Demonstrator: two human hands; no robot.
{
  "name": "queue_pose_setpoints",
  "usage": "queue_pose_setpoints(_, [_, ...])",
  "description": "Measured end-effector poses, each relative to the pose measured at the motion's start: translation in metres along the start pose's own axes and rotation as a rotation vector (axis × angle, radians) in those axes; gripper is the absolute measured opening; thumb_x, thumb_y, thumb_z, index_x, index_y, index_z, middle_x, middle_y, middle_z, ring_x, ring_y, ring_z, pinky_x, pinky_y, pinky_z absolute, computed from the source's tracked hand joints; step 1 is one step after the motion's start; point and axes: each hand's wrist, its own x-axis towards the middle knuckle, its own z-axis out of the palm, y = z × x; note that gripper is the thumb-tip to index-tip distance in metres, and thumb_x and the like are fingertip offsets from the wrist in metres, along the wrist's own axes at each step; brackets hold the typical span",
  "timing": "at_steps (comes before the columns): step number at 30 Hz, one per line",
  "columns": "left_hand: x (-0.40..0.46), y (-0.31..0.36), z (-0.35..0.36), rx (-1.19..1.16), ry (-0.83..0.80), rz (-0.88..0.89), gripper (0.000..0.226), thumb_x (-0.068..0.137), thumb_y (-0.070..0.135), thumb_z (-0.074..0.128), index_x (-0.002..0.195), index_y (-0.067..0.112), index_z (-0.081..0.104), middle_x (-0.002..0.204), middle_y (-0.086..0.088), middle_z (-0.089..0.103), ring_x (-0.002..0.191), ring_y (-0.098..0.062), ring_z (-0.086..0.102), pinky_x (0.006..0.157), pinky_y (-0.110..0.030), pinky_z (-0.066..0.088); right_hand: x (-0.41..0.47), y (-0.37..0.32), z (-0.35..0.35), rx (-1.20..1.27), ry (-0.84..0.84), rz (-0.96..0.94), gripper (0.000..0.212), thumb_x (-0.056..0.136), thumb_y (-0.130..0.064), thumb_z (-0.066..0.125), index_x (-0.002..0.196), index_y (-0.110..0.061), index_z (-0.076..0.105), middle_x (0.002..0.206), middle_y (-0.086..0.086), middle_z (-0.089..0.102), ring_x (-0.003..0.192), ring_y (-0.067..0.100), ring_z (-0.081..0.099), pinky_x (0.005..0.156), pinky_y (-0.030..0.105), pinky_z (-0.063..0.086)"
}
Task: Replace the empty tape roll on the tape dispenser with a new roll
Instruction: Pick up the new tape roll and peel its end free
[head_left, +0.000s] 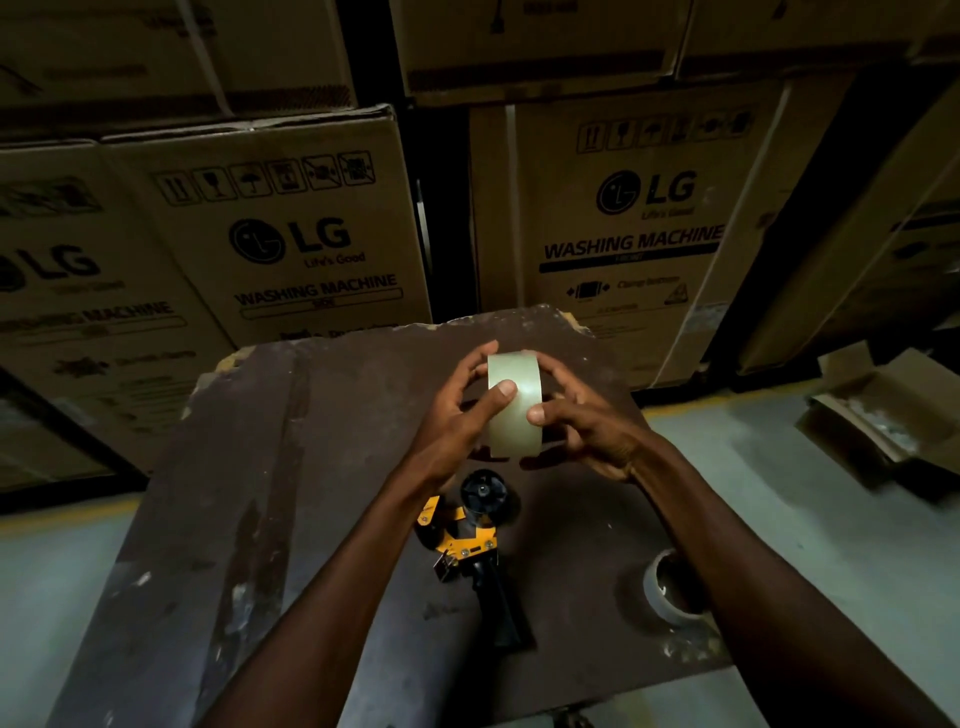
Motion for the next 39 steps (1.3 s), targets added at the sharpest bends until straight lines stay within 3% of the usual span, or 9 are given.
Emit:
queue_pose_setpoints(4, [-0.003, 0.0, -0.005, 0.007, -0.013, 0.005, 0.06, 0.083, 0.041, 0.068, 0.137, 0.049, 0.044, 0.143, 0.007, 0.045, 0.117, -0.025, 0.059, 0.073, -0.048, 0.061, 0.002, -0.001, 0.012, 0.031, 0.058, -0.039, 0.059, 0.08, -0.038, 0.065, 0.136, -0.043, 0.045, 0.133, 0.01, 0.052, 0.113, 0.04, 0.059, 0.08, 0.054, 0.058])
queue_pose_setpoints(8, [-0.004, 0.001, -0.008, -0.026, 0.019, -0.016, 0.056, 0.084, 0.043, 0.065, 0.137, 0.042, 0.047, 0.139, 0.003, 0.05, 0.114, -0.025, 0.06, 0.073, -0.052, 0.061, 0.003, 0.003, 0.017, 0.0, 0.059, -0.076, 0.066, 0.069, -0.043, 0.072, 0.13, -0.045, 0.05, 0.128, 0.012, 0.057, 0.11, 0.039, 0.06, 0.081, 0.058, 0.056])
queue_pose_setpoints(12, [-0.005, 0.004, -0.006, -0.063, 0.042, -0.011, 0.048, 0.084, 0.038, 0.067, 0.13, 0.035, 0.056, 0.126, -0.005, 0.059, 0.106, -0.023, 0.065, 0.072, -0.052, 0.061, 0.003, 0.002, 0.018, -0.002, 0.027, -0.121, 0.068, 0.062, -0.034, 0.071, 0.127, -0.044, 0.052, 0.124, 0.013, 0.061, 0.103, 0.035, 0.061, 0.073, 0.052, 0.057])
queue_pose_setpoints(20, [-0.008, 0.004, -0.009, -0.07, 0.04, 0.04, 0.047, 0.074, 0.038, 0.077, 0.118, 0.028, 0.061, 0.12, -0.011, 0.063, 0.101, -0.032, 0.068, 0.069, -0.052, 0.059, 0.004, 0.002, 0.023, 0.015, 0.069, -0.133, 0.056, 0.068, -0.043, 0.071, 0.122, -0.039, 0.055, 0.123, 0.007, 0.06, 0.106, 0.035, 0.058, 0.07, 0.047, 0.054])
queue_pose_setpoints(25, [-0.01, 0.005, -0.008, -0.075, 0.051, 0.053, 0.031, 0.078, 0.029, 0.079, 0.102, 0.017, 0.063, 0.093, -0.001, 0.069, 0.082, -0.019, 0.069, 0.059, -0.035, 0.056, 0.0, 0.001, 0.026, -0.076, 0.116, -0.143, 0.045, 0.071, -0.041, 0.071, 0.114, -0.036, 0.06, 0.115, 0.0, 0.065, 0.098, 0.028, 0.066, 0.067, 0.044, 0.056])
queue_pose_setpoints(30, [-0.009, 0.008, -0.011, -0.087, 0.05, 0.076, 0.024, 0.075, 0.026, 0.078, 0.092, 0.013, 0.065, 0.09, -0.005, 0.069, 0.077, -0.017, 0.069, 0.056, -0.032, 0.055, -0.003, 0.0, 0.022, -0.128, 0.089, -0.133, 0.05, 0.074, -0.042, 0.073, 0.122, -0.038, 0.061, 0.122, -0.002, 0.066, 0.104, 0.023, 0.069, 0.078, 0.047, 0.058])
queue_pose_setpoints(34, [-0.005, 0.011, -0.011, -0.079, 0.133, 0.084, 0.025, 0.073, 0.031, 0.078, 0.082, 0.01, 0.067, 0.08, -0.003, 0.068, 0.07, -0.014, 0.066, 0.054, -0.03, 0.054, -0.003, -0.001, 0.021, -0.193, 0.073, -0.122, 0.058, 0.073, -0.045, 0.076, 0.128, -0.037, 0.06, 0.129, 0.003, 0.064, 0.115, 0.03, 0.064, 0.086, 0.049, 0.057])
queue_pose_setpoints(39, [-0.002, 0.008, -0.013, -0.029, 0.158, 0.082, 0.022, 0.082, 0.024, 0.077, 0.086, 0.003, 0.068, 0.077, -0.002, 0.07, 0.068, -0.014, 0.067, 0.056, -0.033, 0.057, -0.005, -0.002, 0.023, -0.259, 0.042, -0.097, 0.063, 0.068, -0.048, 0.075, 0.129, -0.041, 0.058, 0.128, -0.004, 0.065, 0.116, 0.022, 0.064, 0.096, 0.052, 0.055])
